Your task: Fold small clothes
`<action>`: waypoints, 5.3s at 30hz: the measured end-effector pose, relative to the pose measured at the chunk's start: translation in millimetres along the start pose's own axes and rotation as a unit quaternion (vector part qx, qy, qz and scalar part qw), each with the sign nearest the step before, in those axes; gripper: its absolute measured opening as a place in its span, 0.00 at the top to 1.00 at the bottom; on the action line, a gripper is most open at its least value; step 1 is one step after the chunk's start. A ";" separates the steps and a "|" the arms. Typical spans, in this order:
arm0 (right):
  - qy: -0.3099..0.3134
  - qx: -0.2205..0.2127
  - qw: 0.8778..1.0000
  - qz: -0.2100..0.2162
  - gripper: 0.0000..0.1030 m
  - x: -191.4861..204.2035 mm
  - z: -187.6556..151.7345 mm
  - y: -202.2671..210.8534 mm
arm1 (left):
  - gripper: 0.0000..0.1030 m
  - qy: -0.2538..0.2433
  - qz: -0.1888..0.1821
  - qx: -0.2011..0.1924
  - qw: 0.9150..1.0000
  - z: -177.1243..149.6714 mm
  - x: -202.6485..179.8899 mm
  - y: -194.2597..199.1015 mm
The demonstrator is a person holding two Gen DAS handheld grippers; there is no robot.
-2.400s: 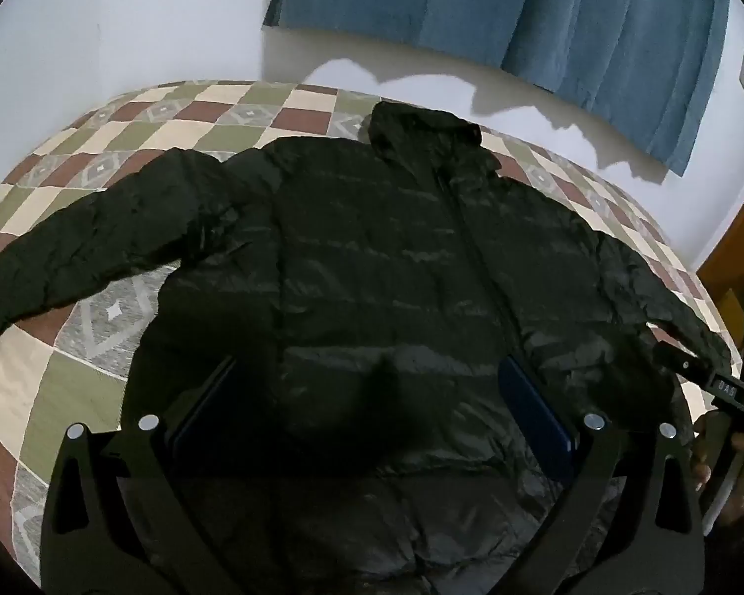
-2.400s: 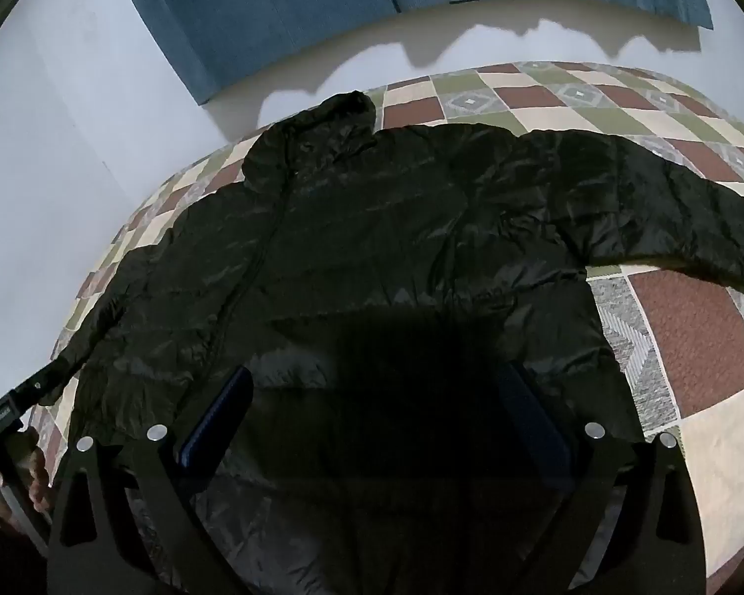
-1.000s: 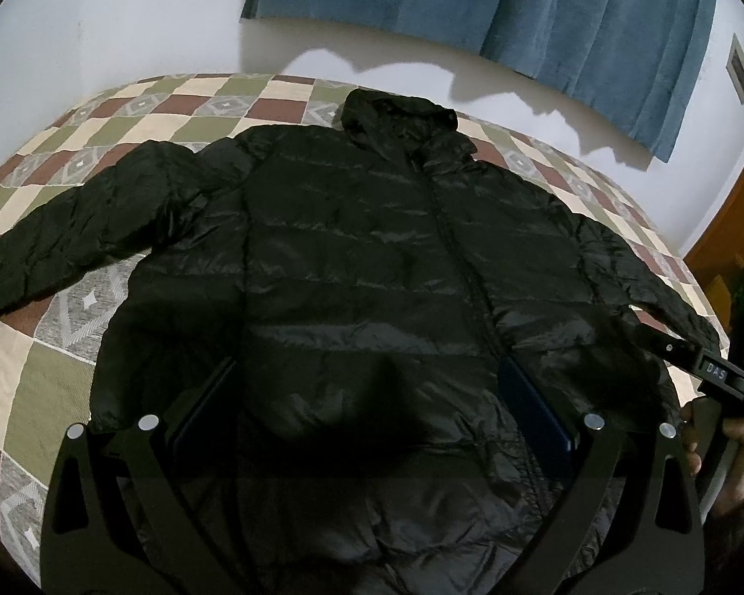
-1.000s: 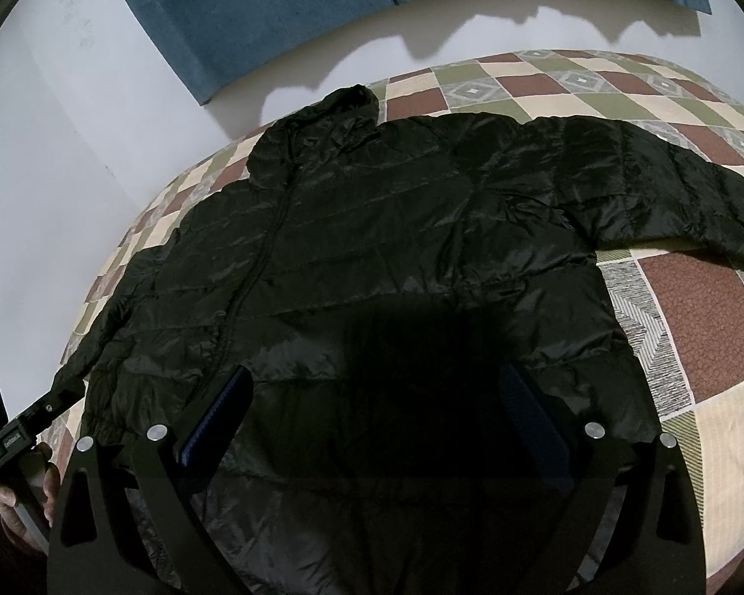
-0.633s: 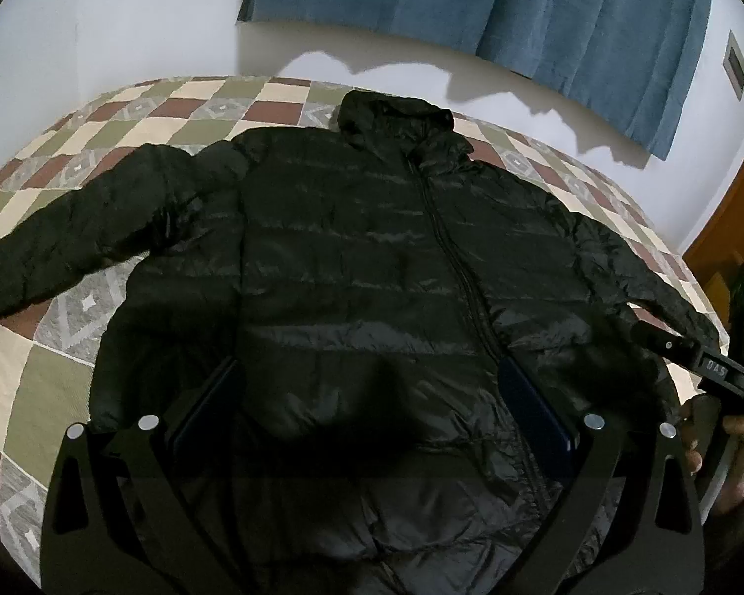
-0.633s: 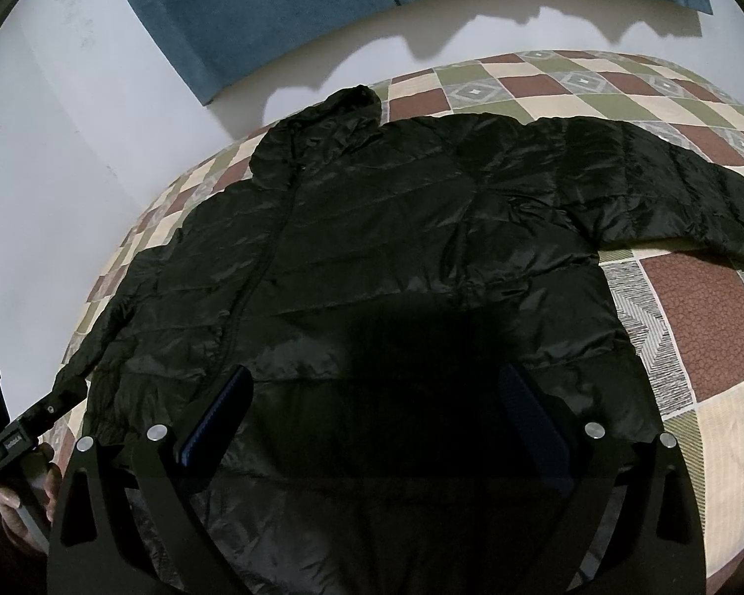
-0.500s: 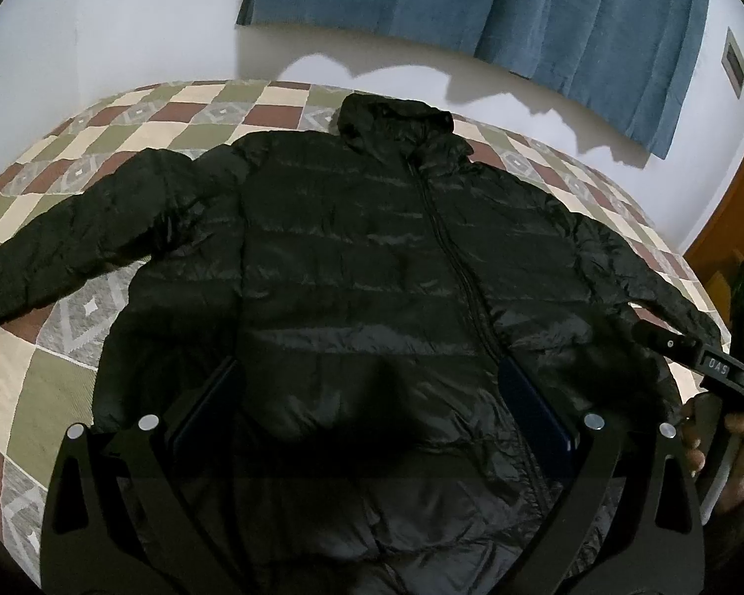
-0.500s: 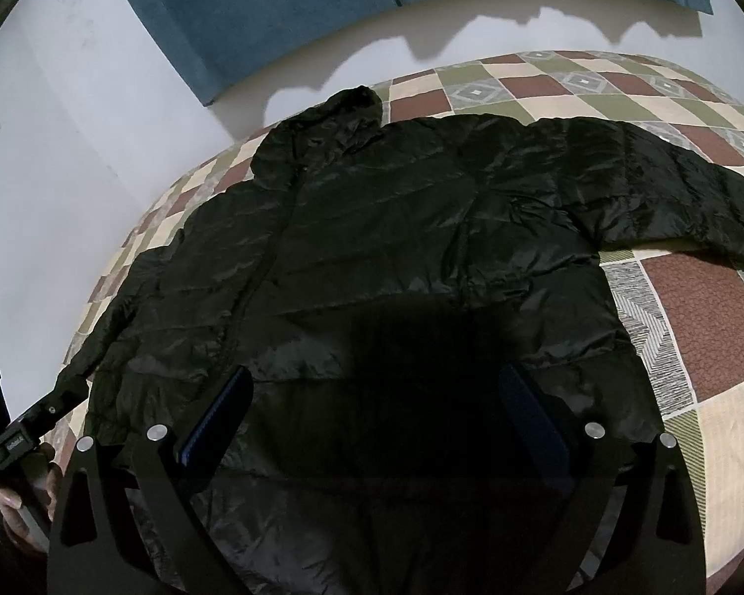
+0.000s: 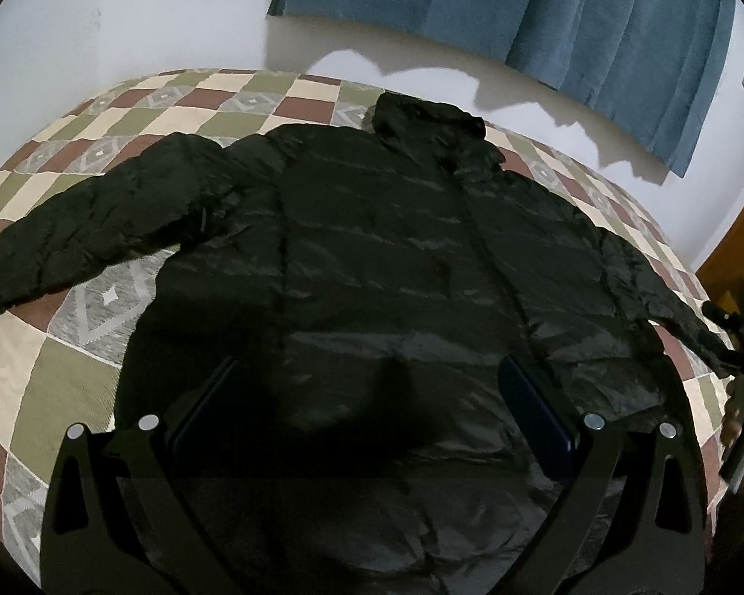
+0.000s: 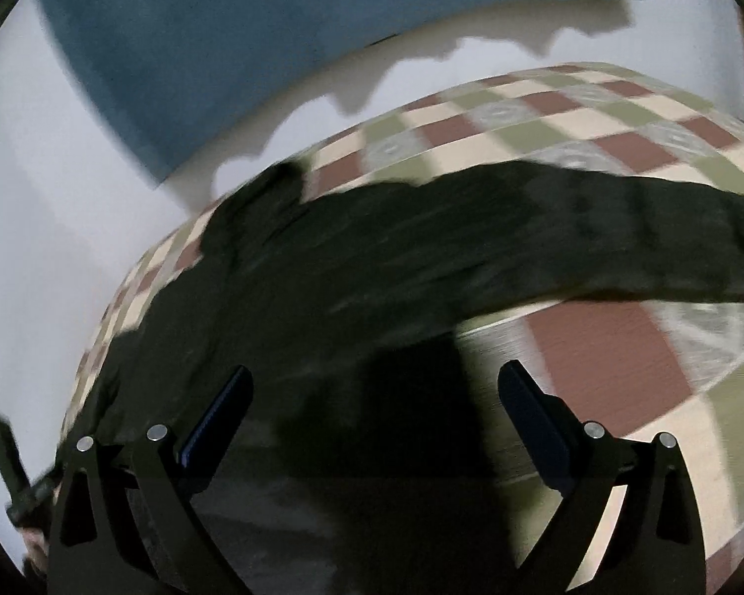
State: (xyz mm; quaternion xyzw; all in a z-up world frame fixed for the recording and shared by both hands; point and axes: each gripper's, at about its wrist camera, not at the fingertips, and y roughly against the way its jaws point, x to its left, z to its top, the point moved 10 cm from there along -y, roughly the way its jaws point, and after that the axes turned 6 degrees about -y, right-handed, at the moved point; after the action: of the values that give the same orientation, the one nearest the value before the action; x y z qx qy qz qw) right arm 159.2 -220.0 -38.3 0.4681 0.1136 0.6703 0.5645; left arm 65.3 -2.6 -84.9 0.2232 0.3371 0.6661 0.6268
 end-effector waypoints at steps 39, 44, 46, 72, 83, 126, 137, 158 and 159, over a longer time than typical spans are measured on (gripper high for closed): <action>-0.140 -0.146 0.979 0.013 0.93 -109.1 125.3 60.0 | 0.02 0.049 0.003 0.018 0.999 -15.8 45.4 -25.8; -0.065 -0.097 0.991 0.062 0.93 6.8 108.5 11.9 | 0.02 0.053 -0.001 0.014 0.999 -13.2 46.0 -23.7; -0.039 -0.077 0.994 0.074 0.93 46.2 97.2 -10.4 | 0.02 0.054 -0.001 0.013 0.998 -13.4 46.2 -23.1; 0.120 0.109 0.977 0.139 0.93 272.8 -61.5 -177.4 | 0.02 0.065 -0.009 0.024 0.998 -20.3 48.4 -30.1; 0.159 0.175 0.961 0.139 0.93 287.9 -103.5 -204.5 | 0.02 0.066 -0.010 0.026 0.997 -22.1 48.3 -33.0; 0.129 0.143 0.969 0.154 0.31 151.8 -62.9 -70.0 | 0.02 0.074 -0.008 0.023 0.997 -21.0 57.1 -27.5; 0.009 0.111 0.993 0.048 0.31 -48.4 -39.2 -47.8 | 0.02 0.111 0.036 0.008 0.993 -27.9 110.8 -0.9; 0.025 0.098 0.990 0.096 0.16 -41.3 -40.3 -43.8 | 0.02 0.307 0.103 -0.052 0.944 -72.2 315.3 56.3; 0.025 0.098 0.990 0.095 0.16 -41.3 -40.2 -43.5 | 0.02 0.316 0.107 -0.060 0.941 -74.7 326.6 60.8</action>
State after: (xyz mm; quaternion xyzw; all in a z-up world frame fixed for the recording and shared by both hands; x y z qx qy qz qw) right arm 154.0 -225.9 -110.2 0.5128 0.1480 0.7184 0.4461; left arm -67.6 307.5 -131.8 -0.0019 0.4512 0.7847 0.4250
